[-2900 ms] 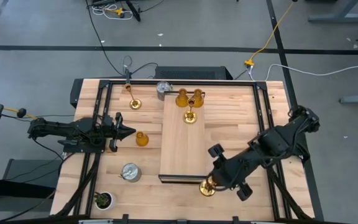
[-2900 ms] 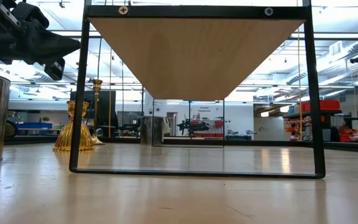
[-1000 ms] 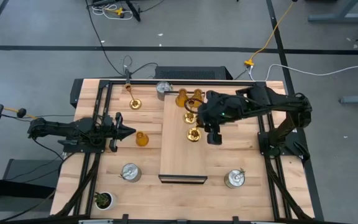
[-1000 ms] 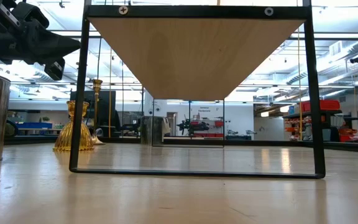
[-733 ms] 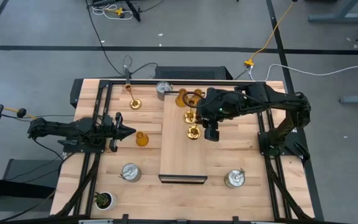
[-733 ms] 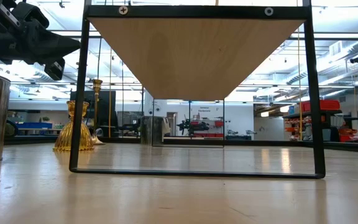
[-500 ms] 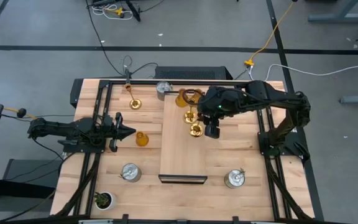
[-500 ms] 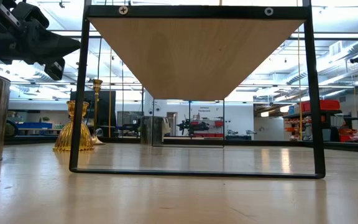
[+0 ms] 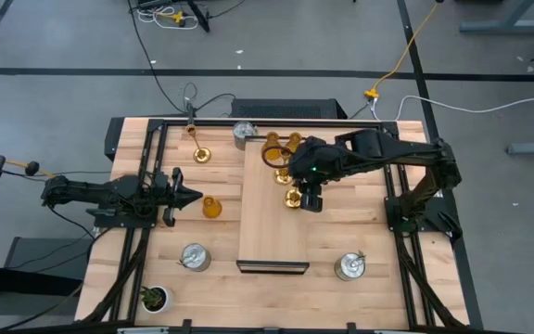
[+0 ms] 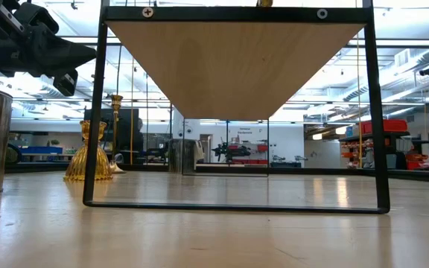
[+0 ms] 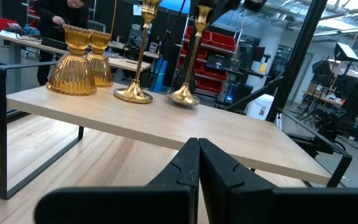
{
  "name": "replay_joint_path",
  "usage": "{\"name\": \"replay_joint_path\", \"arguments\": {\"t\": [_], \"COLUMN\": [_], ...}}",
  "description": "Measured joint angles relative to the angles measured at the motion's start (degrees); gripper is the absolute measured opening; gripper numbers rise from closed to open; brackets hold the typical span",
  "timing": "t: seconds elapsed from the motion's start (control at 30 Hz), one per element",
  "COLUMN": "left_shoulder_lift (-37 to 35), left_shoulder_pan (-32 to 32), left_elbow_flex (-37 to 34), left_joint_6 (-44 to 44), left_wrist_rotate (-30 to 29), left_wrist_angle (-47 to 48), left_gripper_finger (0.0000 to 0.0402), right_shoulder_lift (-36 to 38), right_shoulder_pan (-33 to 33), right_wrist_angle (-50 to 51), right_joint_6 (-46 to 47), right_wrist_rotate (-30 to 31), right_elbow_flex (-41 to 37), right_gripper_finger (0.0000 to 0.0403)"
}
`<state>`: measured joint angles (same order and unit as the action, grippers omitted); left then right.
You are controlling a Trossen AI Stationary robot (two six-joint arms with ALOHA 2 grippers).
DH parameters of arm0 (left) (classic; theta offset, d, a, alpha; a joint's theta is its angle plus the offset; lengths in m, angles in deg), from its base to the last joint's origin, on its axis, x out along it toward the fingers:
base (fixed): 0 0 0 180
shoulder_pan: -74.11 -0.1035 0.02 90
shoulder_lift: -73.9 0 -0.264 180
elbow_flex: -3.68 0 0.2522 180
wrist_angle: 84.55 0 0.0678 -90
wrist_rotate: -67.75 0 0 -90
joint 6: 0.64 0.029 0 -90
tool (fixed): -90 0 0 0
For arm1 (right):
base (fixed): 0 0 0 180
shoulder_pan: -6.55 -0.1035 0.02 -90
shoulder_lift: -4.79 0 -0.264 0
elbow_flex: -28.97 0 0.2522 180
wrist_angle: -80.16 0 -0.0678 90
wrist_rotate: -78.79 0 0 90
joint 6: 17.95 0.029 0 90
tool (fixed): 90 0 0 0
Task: Pick & Place candle stick holders
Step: Put the bottom candle holder on the shelf
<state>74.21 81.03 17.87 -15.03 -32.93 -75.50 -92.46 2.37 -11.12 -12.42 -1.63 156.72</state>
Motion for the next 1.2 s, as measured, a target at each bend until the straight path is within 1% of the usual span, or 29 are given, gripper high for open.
{"name": "replay_joint_path", "arguments": {"t": [1.2], "left_shoulder_lift": [0.0], "left_shoulder_pan": [0.0], "left_elbow_flex": [0.0], "left_joint_6": [0.0], "left_wrist_rotate": [0.0], "left_wrist_angle": [0.0], "left_gripper_finger": [0.0010], "right_shoulder_lift": [0.0], "right_shoulder_pan": [2.8], "right_wrist_angle": [-1.8], "right_joint_6": [-0.2], "right_wrist_rotate": [0.0], "right_elbow_flex": [-0.6], "right_gripper_finger": [0.0158]}}
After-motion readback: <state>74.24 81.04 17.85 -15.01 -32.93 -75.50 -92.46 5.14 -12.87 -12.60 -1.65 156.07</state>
